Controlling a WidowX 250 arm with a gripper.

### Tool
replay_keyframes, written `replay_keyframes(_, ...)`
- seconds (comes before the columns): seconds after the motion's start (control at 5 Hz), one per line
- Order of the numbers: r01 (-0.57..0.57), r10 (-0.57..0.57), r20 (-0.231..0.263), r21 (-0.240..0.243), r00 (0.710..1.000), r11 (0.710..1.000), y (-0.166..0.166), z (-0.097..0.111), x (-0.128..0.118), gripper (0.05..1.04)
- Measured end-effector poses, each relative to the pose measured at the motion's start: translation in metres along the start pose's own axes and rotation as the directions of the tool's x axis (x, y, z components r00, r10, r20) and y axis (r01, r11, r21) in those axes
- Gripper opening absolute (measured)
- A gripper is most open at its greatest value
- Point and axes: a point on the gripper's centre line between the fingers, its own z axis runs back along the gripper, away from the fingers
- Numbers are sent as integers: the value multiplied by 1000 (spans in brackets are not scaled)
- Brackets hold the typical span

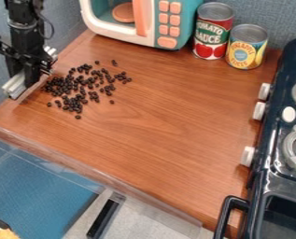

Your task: Sweep into pile

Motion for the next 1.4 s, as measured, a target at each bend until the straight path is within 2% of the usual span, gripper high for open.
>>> replay_keyframes(0.4, -14, 14, -33, 1, 999, 1000, -1, -8, -3, 383)
replay_keyframes(0.8, -6, 6, -29, 3, 1000, 1000, -3, -9, -2, 382)
replay_keyframes(1.4, 78, -78, -25, 16, 997, 997, -26, -16, -6, 383)
